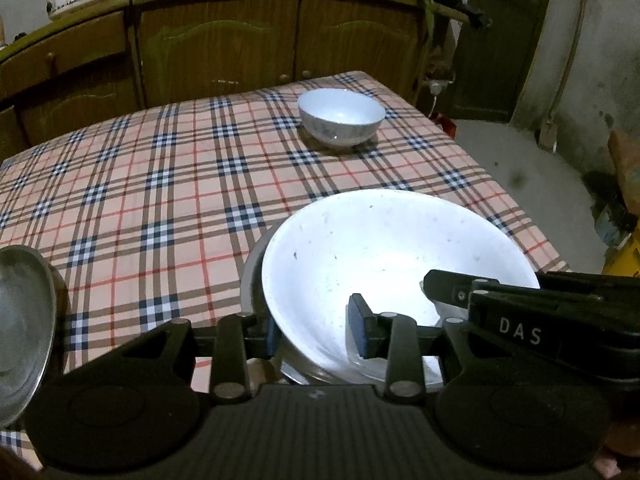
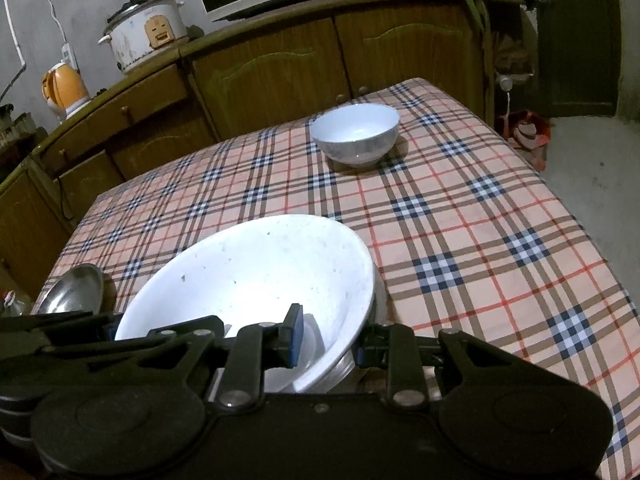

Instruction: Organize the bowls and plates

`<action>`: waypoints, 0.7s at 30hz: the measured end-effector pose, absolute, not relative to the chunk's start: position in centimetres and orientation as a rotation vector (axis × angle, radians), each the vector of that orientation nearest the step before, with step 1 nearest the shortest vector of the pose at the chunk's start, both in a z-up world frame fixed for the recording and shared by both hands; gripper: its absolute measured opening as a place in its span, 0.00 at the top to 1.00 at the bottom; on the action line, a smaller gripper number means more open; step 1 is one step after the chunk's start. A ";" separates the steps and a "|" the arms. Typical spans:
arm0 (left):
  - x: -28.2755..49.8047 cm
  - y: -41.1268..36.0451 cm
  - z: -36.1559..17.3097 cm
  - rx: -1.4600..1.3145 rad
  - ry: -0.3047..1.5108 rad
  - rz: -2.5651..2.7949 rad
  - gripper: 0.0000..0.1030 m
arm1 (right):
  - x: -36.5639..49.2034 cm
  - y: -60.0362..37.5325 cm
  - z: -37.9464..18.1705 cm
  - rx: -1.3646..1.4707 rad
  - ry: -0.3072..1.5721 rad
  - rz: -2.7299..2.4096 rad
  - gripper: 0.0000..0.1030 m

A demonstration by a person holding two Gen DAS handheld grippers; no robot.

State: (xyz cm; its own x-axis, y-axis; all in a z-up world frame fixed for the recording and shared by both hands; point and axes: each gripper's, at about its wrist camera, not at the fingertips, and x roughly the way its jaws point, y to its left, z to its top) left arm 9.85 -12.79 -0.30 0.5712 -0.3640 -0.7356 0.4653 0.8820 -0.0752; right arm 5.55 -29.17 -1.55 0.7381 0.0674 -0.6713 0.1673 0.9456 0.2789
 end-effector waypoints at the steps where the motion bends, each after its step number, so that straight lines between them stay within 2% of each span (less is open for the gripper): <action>1: 9.9 -12.8 -0.4 0.133 0.835 -0.488 0.66 | 5.6 -29.1 -1.7 0.334 0.745 -0.056 0.69; 21: 11.1 -12.6 -2.3 0.140 0.882 -0.476 0.65 | 6.7 -28.8 -3.6 0.354 0.794 -0.052 0.69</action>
